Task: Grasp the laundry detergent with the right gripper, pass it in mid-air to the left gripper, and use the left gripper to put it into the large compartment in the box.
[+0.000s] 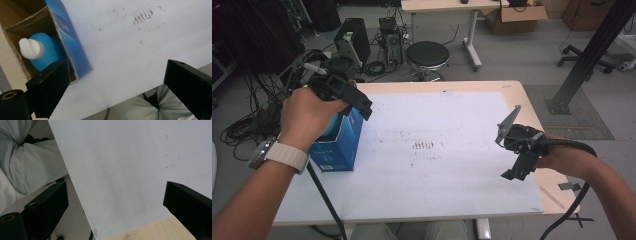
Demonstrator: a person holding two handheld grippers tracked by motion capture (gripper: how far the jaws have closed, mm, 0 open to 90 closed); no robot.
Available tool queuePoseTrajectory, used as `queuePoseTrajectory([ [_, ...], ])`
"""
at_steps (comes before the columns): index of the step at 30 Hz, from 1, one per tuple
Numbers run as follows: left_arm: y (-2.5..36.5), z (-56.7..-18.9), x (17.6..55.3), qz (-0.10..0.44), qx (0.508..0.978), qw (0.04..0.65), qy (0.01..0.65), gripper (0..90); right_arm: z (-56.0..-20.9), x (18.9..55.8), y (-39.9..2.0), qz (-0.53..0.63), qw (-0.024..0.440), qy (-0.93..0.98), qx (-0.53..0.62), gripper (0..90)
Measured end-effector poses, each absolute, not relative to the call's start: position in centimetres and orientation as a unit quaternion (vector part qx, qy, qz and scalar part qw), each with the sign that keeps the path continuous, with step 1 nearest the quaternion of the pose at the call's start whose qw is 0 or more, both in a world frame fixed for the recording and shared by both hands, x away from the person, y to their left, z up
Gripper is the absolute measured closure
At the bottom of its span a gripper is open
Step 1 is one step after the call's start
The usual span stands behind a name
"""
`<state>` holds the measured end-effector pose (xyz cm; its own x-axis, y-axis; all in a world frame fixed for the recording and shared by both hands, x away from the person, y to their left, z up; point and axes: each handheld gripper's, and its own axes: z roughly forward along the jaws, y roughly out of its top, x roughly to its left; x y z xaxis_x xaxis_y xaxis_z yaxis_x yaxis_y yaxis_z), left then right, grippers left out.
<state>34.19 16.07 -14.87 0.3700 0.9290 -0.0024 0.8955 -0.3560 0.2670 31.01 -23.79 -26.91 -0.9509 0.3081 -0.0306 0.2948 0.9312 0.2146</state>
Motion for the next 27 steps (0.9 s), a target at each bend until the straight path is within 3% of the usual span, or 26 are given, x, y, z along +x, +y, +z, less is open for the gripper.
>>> queuePoseTrajectory([
  [27, 10.2, -18.1, 34.2, 0.084, 0.887, 0.123, 0.437, 7.4, -27.1, 31.8, -23.4, 0.114, 0.028, 0.981, 0.154, 5.8],
])
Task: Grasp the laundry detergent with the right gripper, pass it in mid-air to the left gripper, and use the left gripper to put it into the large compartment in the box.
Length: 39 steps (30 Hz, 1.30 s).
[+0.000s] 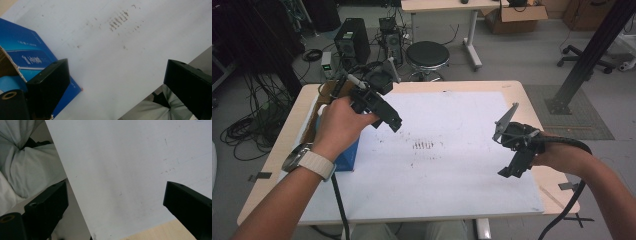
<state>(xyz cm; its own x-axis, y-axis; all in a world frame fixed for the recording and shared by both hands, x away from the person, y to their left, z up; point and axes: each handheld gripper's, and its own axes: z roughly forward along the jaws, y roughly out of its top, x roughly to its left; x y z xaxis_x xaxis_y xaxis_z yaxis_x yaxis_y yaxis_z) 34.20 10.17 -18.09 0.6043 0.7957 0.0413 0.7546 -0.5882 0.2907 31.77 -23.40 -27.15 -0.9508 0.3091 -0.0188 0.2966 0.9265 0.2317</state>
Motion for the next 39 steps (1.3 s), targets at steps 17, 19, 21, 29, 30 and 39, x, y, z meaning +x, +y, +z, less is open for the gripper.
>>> queuePoseTrajectory([
  [17, 7.9, -19.9, 33.8, 0.094, 0.916, 0.122, 0.369, 7.2, -27.3, 32.3, -23.1, 0.121, 0.026, 0.980, 0.154, 5.9],
  [19, 7.8, -20.1, 33.8, 0.091, 0.917, 0.126, 0.368, 7.1, -27.3, 32.3, -23.0, 0.121, 0.027, 0.980, 0.155, 5.9],
  [21, 7.7, -20.3, 33.9, 0.089, 0.919, 0.127, 0.364, 7.2, -27.3, 32.3, -23.0, 0.121, 0.026, 0.980, 0.155, 5.9],
  [29, 7.1, -21.1, 33.7, 0.084, 0.929, 0.124, 0.338, 7.0, -27.5, 32.5, -22.8, 0.121, 0.026, 0.980, 0.157, 5.8],
  [30, 7.1, -21.1, 33.7, 0.084, 0.930, 0.125, 0.336, 7.0, -27.5, 32.6, -22.7, 0.122, 0.025, 0.980, 0.156, 5.8],
  [39, 6.4, -21.7, 33.7, 0.086, 0.940, 0.137, 0.300, 6.8, -27.5, 33.0, -22.0, 0.125, 0.025, 0.981, 0.149, 5.9],
])
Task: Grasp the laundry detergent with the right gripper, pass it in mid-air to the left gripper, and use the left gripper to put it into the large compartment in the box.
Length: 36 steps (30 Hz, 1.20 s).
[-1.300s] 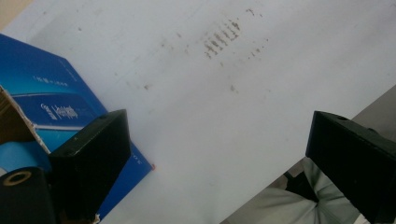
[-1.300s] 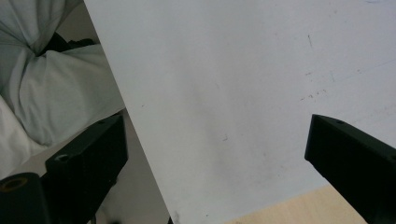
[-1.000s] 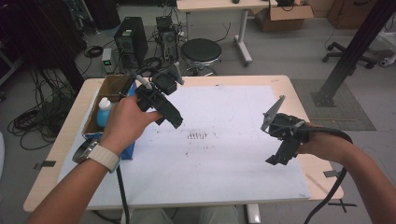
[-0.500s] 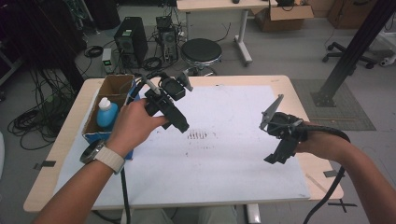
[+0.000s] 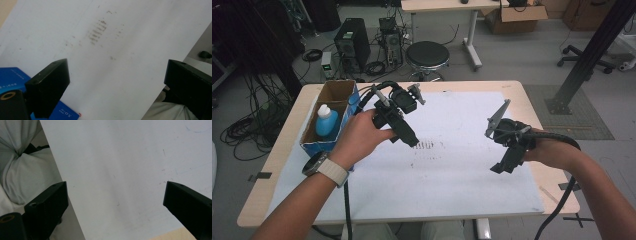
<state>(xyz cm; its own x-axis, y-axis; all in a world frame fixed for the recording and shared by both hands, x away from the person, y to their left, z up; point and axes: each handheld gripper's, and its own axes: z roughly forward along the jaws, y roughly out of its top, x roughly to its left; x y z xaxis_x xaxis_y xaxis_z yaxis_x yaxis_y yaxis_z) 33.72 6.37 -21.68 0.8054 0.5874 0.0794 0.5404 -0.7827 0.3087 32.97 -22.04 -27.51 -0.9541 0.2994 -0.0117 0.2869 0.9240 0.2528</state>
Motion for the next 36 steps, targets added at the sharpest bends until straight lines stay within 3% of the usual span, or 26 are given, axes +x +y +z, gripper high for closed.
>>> queuePoseTrajectory([
  [12, 4.4, -22.4, 33.8, 0.073, 0.956, 0.130, 0.251, 7.0, -27.6, 33.0, -22.2, 0.128, 0.025, 0.980, 0.150, 5.9],
  [36, 4.0, -22.6, 34.2, 0.073, 0.959, 0.127, 0.244, 7.2, -27.7, 33.2, -22.0, 0.126, 0.026, 0.981, 0.146, 5.9],
])
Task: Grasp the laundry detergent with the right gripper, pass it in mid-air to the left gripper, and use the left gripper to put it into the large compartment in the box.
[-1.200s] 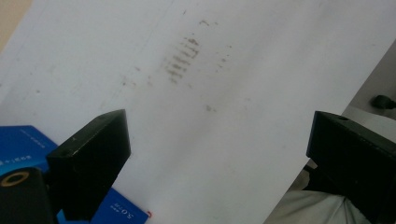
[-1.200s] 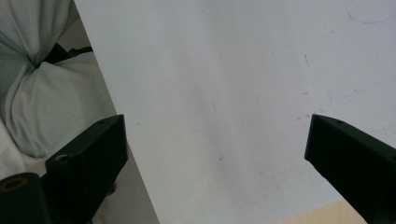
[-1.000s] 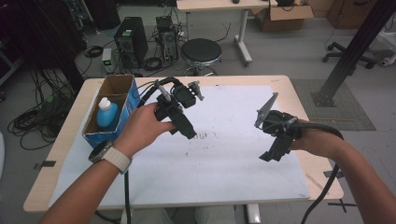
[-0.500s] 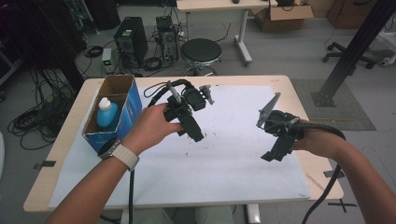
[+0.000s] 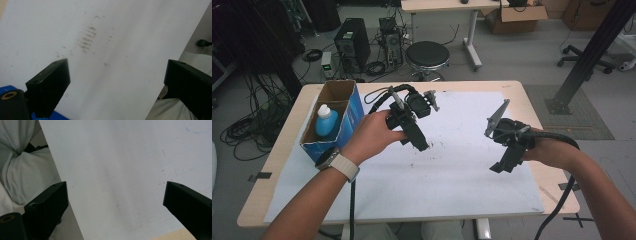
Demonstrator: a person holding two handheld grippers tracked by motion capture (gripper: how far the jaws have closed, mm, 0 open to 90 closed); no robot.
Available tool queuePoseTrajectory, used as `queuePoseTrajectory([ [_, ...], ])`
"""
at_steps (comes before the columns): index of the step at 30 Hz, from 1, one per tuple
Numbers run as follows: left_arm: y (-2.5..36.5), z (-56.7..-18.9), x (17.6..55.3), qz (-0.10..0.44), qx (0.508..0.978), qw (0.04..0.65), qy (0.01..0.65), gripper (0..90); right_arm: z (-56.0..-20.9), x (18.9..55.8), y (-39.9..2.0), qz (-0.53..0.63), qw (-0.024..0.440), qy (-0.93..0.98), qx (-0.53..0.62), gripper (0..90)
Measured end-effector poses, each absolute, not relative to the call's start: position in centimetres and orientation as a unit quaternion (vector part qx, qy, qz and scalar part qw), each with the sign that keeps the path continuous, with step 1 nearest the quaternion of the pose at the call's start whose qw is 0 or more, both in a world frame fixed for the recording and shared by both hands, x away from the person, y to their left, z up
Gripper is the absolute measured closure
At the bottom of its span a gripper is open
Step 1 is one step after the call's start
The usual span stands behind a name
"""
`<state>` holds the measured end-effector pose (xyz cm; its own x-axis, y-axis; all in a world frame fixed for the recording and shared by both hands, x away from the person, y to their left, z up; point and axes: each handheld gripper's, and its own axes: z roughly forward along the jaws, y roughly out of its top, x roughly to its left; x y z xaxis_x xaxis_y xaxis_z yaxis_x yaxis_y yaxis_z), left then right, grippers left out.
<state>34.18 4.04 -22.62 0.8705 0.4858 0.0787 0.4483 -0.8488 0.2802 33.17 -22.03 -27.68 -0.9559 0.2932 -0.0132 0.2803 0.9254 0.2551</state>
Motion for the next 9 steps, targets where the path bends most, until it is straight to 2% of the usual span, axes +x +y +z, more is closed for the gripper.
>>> queuePoseTrajectory([
  [9, 4.11, -22.65, 34.33, 0.069, 0.959, 0.122, 0.245, 7.2, -27.75, 33.14, -22.18, 0.128, 0.026, 0.980, 0.151, 5.8],
])
